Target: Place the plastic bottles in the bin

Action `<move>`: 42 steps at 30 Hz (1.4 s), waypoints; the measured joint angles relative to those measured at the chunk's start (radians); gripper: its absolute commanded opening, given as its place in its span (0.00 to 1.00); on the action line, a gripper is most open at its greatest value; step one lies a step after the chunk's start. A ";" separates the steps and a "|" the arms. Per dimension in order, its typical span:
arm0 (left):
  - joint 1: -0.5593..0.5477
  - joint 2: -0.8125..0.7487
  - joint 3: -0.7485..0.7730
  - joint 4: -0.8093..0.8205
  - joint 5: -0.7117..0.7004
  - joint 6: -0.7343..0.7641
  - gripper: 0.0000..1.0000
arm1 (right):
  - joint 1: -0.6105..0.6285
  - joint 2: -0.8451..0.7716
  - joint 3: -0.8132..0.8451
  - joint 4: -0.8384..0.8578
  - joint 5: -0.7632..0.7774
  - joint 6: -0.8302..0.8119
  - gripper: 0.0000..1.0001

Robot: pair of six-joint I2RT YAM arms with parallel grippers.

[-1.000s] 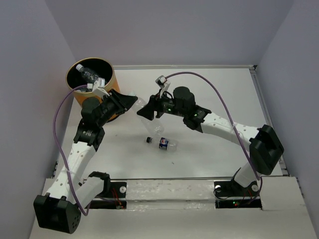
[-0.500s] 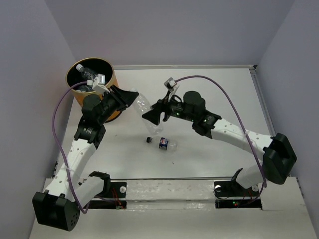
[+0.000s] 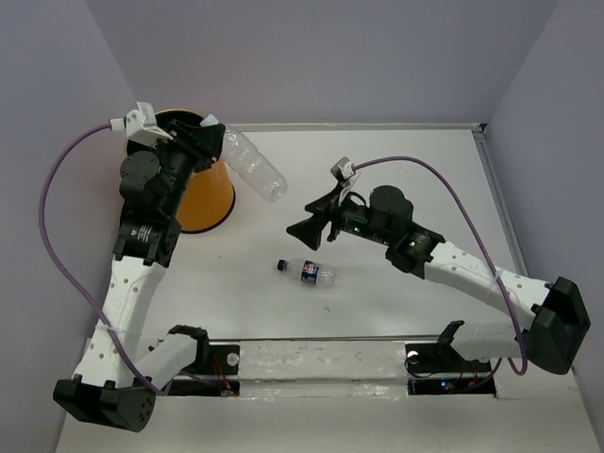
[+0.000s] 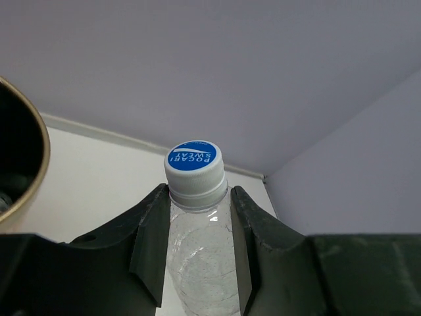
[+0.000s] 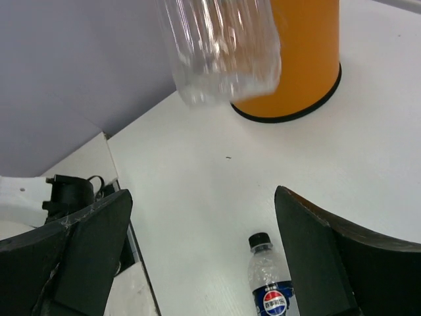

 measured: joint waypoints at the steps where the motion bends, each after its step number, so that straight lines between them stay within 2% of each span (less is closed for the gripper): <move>1: 0.010 0.002 0.022 0.001 -0.008 0.006 0.00 | 0.000 -0.009 -0.010 -0.002 0.003 -0.004 0.94; 7: 0.132 0.035 0.111 -0.023 -0.117 0.037 0.00 | 0.001 -0.016 -0.095 -0.035 0.028 -0.030 0.97; 15: 0.234 0.096 0.175 -0.053 -0.409 0.083 0.00 | 0.000 0.043 -0.115 -0.115 0.088 -0.083 0.97; 19: 0.241 0.169 0.264 -0.043 -0.550 0.148 0.00 | 0.000 0.098 -0.112 -0.198 0.119 -0.142 0.98; 25: 0.241 0.185 0.257 -0.057 -0.724 0.269 0.00 | -0.001 0.180 -0.092 -0.336 0.095 -0.222 0.98; 31: 0.241 0.197 0.183 -0.034 -0.818 0.336 0.00 | -0.001 0.236 -0.059 -0.404 0.043 -0.255 0.98; 35: 0.241 0.267 0.173 -0.012 -0.841 0.365 0.00 | -0.001 0.236 -0.058 -0.423 0.038 -0.263 0.99; 37: 0.241 0.305 0.173 0.000 -0.846 0.378 0.07 | -0.001 0.237 -0.058 -0.428 0.039 -0.264 0.99; 40: 0.241 0.370 0.174 0.008 -0.848 0.383 0.58 | -0.001 0.249 -0.057 -0.433 0.039 -0.270 0.99; 41: 0.241 0.385 0.175 0.009 -0.848 0.377 0.71 | -0.001 0.259 -0.055 -0.438 0.040 -0.271 0.99; 42: 0.242 0.399 0.176 0.010 -0.846 0.370 0.89 | -0.001 0.272 -0.053 -0.445 0.040 -0.272 0.99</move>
